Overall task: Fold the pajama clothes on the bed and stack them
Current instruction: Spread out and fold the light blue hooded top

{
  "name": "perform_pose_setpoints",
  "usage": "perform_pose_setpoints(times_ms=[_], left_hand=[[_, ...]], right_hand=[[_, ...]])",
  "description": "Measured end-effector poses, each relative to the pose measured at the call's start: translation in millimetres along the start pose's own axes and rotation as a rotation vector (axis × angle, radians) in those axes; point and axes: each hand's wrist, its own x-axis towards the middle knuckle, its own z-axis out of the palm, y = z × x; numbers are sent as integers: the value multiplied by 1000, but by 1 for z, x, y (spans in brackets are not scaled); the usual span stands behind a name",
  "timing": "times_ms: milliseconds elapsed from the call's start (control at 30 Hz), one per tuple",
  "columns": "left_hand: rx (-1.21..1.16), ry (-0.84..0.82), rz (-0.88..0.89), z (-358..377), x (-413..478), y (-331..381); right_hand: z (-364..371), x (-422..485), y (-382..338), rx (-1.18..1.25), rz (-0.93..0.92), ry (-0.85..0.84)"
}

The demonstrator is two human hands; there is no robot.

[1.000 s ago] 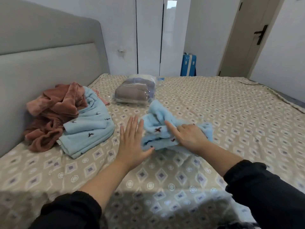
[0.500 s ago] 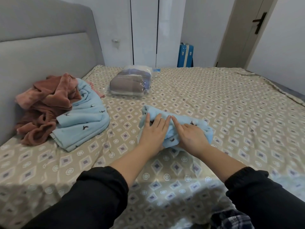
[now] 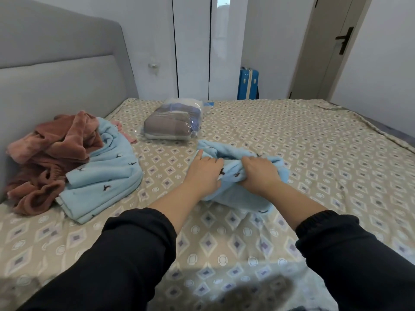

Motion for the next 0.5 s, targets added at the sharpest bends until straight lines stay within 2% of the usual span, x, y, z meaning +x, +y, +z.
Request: perform_pose_setpoints(times_ms=[200, 267, 400, 500], left_hand=[[-179, -62, 116, 32, 73, -30], [-263, -188, 142, 50, 102, -42], [-222, -622, 207, 66, 145, -50], [-343, -745, 209, 60, 155, -50]], right_hand=[[25, 55, 40, 216, 117, -200], [33, 74, 54, 300, 156, -302], [46, 87, 70, 506, 229, -485], [42, 85, 68, 648, 313, -539]])
